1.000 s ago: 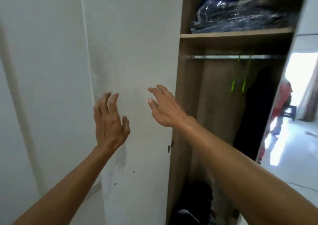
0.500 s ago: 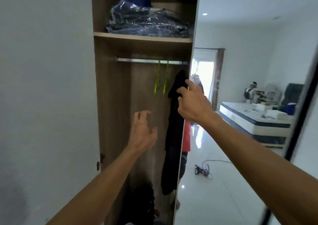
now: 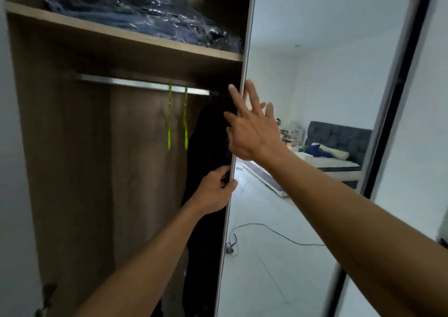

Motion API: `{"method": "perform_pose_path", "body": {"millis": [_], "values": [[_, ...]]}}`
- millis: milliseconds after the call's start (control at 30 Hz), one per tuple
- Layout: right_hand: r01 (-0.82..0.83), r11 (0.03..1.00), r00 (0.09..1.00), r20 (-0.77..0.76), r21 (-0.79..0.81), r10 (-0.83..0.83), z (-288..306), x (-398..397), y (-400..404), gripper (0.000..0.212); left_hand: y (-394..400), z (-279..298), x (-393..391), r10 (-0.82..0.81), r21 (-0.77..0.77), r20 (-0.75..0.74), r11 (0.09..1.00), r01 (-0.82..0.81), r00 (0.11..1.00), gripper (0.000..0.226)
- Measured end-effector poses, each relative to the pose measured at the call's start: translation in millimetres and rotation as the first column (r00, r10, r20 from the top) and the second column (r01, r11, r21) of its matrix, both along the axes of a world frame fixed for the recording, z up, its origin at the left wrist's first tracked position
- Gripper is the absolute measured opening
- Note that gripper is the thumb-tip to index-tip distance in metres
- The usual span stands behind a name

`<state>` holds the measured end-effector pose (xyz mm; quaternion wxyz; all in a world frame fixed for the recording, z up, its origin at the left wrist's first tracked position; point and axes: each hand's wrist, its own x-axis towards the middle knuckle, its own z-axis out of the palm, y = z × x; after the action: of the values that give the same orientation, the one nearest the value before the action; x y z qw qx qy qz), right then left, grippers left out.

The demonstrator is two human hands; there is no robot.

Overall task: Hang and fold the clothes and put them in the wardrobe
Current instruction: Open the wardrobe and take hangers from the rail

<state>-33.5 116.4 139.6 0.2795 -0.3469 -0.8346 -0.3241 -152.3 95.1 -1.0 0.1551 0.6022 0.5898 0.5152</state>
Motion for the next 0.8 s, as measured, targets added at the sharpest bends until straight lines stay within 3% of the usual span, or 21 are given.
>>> {"method": "perform_pose_path", "body": {"millis": [67, 200, 367, 467, 600, 800], "values": [[0.061, 0.997, 0.997, 0.041, 0.044, -0.062, -1.8, 1.4, 1.8, 0.025, 2.0, -2.7, 2.2, -0.04, 0.013, 0.053, 0.999, 0.039, 0.998, 0.041], [0.052, 0.994, 0.995, 0.085, 0.097, -0.06, -8.3, 9.2, -3.4, 0.026, -4.0, -2.3, 6.8, -0.061, 0.044, 0.142, 0.997, 0.056, 0.988, 0.016], [-0.008, 0.997, 0.997, 0.073, 0.079, 0.002, -8.0, 43.9, -30.9, 0.029, -37.5, 7.5, 36.0, -0.136, 0.025, 0.221, 0.991, 0.134, 0.966, 0.015], [-0.071, 0.995, 0.995, 0.073, 0.069, 0.066, -6.3, 80.2, -58.1, 0.032, -63.7, 10.8, 60.1, -0.19, -0.008, 0.246, 0.98, 0.198, 0.95, 0.025], [-0.158, 0.982, 0.986, 0.061, 0.104, 0.152, -8.5, 146.3, -93.8, 0.029, -105.6, 16.2, 121.5, -0.221, -0.023, 0.246, 0.972, 0.233, 0.944, 0.017], [-0.153, 0.967, 0.986, 0.101, 0.205, 0.135, -11.3, 261.3, -123.0, 0.034, -151.6, 14.8, 242.2, -0.289, -0.026, 0.213, 0.953, 0.301, 0.933, 0.045]]}}
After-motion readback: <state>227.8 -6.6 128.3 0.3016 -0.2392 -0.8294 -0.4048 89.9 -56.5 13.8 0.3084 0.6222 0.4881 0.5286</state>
